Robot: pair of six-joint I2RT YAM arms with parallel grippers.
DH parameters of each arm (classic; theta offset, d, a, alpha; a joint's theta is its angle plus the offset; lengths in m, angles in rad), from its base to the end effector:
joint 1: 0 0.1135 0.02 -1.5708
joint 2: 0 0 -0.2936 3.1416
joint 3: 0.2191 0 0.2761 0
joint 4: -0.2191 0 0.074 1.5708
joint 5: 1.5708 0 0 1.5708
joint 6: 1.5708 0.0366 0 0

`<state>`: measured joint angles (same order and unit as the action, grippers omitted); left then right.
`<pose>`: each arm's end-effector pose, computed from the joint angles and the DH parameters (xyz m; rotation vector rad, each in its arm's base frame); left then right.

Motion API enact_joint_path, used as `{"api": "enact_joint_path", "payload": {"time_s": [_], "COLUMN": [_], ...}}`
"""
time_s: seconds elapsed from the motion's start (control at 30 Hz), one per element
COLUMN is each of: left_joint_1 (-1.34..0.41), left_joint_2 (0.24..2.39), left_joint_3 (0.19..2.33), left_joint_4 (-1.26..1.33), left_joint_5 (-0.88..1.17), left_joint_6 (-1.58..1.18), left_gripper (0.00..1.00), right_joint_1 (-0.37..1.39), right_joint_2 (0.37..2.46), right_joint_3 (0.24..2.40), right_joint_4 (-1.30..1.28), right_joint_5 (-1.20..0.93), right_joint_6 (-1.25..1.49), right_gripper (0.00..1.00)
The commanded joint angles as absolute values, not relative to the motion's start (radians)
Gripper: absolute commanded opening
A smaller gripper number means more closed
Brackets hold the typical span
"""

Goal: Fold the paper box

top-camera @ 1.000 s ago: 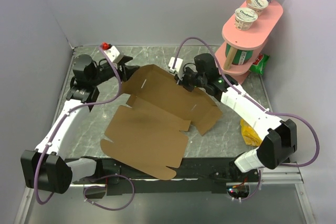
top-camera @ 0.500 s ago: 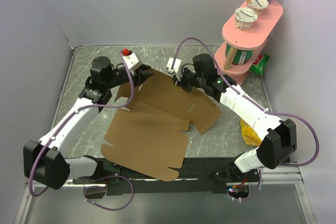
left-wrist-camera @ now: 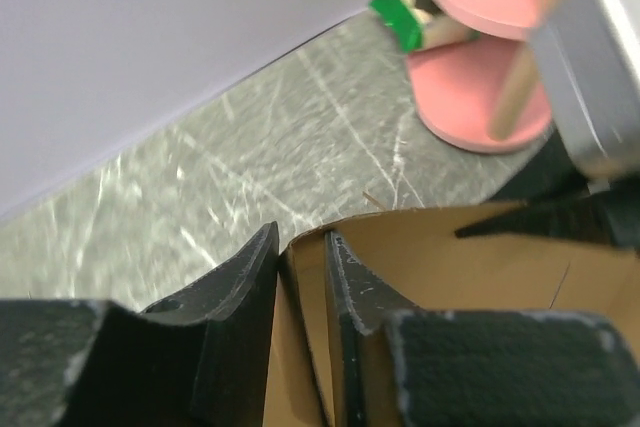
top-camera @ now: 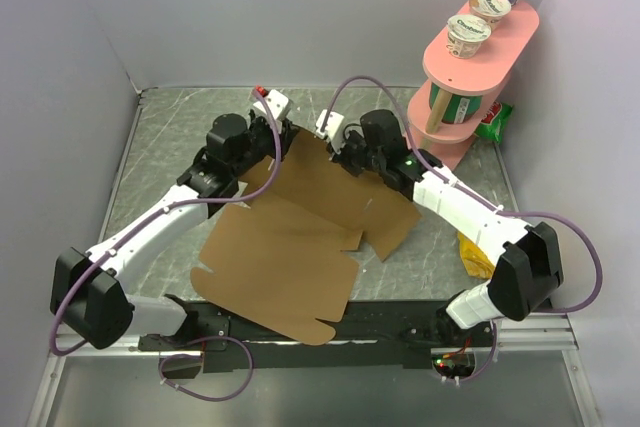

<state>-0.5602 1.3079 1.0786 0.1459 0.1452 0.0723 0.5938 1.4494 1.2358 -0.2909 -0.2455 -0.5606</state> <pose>0.2764 -0.1796 0.3850 0.6266 1.5549 -0.4897 0.2904 0.2068 0.3535 -1.2526 1.6482 0.2749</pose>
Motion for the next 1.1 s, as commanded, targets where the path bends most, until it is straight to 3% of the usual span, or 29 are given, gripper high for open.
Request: {"api": "enact_joint_path", "payload": {"time_s": [0.0, 0.5, 0.87, 1.03, 1.07], "left_joint_1": [-0.611, -0.653, -0.712, -0.732, -0.730], "left_joint_2": [1.302, 1.261, 1.296, 1.324, 1.319], "left_joint_3": [1.078, 0.882, 0.736, 0.696, 0.695], "left_joint_4": [0.149, 0.346, 0.673, 0.768, 0.769], "left_joint_5": [-0.038, -0.156, -0.340, -0.361, -0.339], "left_joint_6": [-0.182, -0.607, -0.854, -0.878, -0.843], "left_gripper": [0.25, 0.30, 0.32, 0.41, 0.48], "right_joint_1": [0.650, 0.692, 0.722, 0.733, 0.733], "right_joint_2": [1.433, 1.442, 1.439, 1.447, 1.447], "right_joint_3": [1.221, 1.180, 1.123, 1.120, 1.121], "right_joint_4": [-0.117, -0.026, 0.046, 0.043, 0.035], "right_joint_5": [-0.143, -0.017, -0.002, 0.052, 0.067], "right_joint_6": [-0.526, -0.468, -0.405, -0.419, -0.429], "right_gripper": [0.00, 0.00, 0.00, 0.00, 0.00]}}
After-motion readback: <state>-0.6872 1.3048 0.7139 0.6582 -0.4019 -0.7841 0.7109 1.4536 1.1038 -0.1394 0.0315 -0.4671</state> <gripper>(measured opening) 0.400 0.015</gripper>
